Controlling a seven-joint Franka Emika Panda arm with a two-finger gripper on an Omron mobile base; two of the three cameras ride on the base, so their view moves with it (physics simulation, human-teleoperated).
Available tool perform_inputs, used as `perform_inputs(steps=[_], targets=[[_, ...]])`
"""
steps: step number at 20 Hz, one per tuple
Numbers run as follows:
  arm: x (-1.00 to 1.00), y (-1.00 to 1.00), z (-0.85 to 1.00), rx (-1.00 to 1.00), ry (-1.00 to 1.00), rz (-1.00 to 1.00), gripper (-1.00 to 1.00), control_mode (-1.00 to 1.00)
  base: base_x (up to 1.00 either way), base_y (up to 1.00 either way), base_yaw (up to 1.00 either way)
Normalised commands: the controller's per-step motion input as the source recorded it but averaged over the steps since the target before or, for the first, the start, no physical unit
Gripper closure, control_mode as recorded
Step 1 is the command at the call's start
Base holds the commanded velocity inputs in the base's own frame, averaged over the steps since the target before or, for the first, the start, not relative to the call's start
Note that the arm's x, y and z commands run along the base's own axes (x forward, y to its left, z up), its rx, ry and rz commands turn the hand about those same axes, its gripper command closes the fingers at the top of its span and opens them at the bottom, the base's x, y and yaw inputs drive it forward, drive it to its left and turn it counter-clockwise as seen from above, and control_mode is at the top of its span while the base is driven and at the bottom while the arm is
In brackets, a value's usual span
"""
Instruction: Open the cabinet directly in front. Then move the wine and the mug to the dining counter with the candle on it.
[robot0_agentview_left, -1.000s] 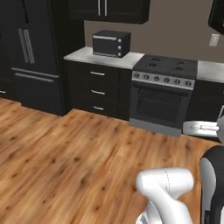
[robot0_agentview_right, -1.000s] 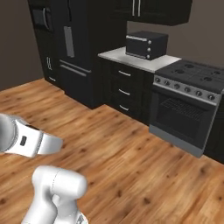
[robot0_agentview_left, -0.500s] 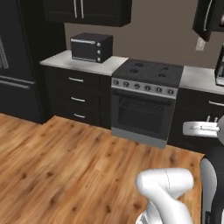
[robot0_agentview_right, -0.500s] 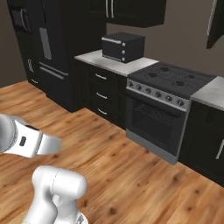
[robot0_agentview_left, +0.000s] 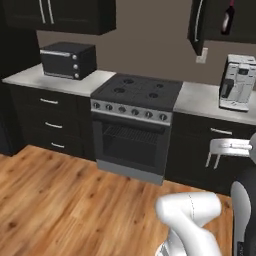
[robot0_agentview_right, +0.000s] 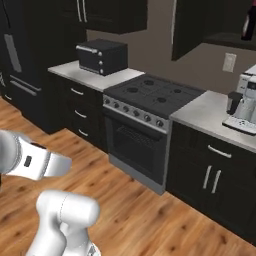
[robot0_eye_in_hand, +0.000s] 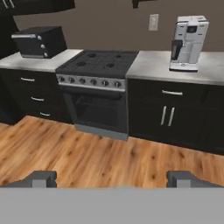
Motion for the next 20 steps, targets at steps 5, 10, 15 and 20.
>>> perform_inputs(steps=[5, 10, 15, 20], targets=[[0.00, 0.00, 0.00, 0.00, 0.00, 0.00, -1.00, 1.00, 0.48, -0.83, -0.37], [0.00, 0.00, 0.00, 0.00, 0.00, 0.00, -1.00, 1.00, 0.49, -0.24, -0.31], [0.00, 0.00, 0.00, 0.00, 0.00, 0.00, -1.00, 1.00, 0.57, 0.04, -0.14], [0.00, 0.00, 0.00, 0.00, 0.00, 0.00, -1.00, 1.00, 1.00, -0.04, -0.11]])
